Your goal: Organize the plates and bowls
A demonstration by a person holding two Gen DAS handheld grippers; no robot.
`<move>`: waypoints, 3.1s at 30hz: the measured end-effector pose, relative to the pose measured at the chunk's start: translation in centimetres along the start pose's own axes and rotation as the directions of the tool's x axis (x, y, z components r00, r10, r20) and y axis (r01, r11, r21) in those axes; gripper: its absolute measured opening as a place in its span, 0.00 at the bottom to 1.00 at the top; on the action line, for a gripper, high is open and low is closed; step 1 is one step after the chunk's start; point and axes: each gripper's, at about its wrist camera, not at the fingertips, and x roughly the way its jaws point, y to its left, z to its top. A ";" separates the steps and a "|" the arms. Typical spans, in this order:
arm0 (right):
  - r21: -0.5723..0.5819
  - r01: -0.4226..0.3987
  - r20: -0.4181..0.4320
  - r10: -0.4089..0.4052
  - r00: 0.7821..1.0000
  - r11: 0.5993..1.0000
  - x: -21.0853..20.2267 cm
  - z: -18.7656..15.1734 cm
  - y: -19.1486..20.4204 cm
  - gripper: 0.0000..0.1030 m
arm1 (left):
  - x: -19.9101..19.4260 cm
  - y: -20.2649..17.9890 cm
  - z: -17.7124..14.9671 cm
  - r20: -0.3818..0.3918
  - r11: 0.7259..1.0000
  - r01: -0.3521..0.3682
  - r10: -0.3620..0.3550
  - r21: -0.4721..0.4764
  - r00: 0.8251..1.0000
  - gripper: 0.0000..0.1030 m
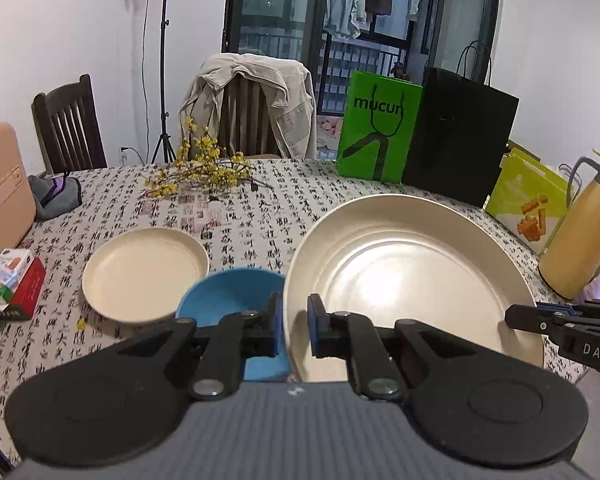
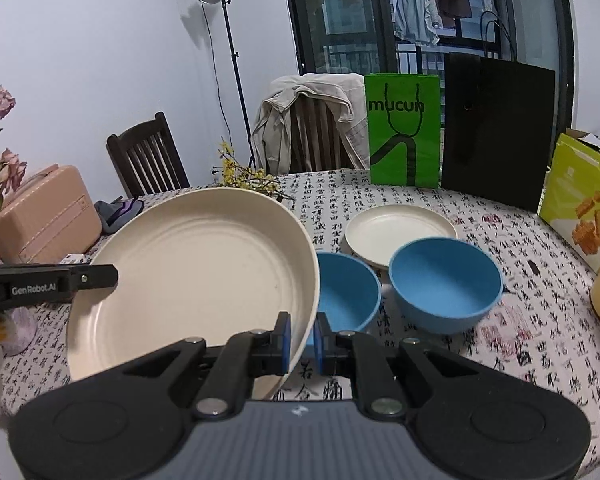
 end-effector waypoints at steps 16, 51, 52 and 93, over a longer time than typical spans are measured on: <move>0.028 -0.002 0.009 0.002 1.000 1.000 -2.8 -4.7 -0.6 0.11 | -1.9 -1.5 -4.4 -0.012 1.000 0.001 -0.001 0.016 1.000 0.12; 0.125 -0.041 -0.041 0.047 0.998 0.991 0.0 -9.7 -3.5 0.11 | 2.5 -1.9 -9.2 -0.128 1.000 0.016 -0.015 0.008 0.992 0.12; 0.127 -0.042 -0.039 0.047 0.998 0.991 0.0 -9.8 -3.6 0.11 | 2.7 -1.9 -9.4 -0.134 1.000 0.016 -0.015 0.006 0.991 0.13; 0.220 -0.008 -0.099 0.031 0.995 0.975 3.8 -12.1 -6.4 0.11 | 7.3 -2.7 -11.9 -0.238 1.000 0.029 -0.031 -0.011 0.971 0.13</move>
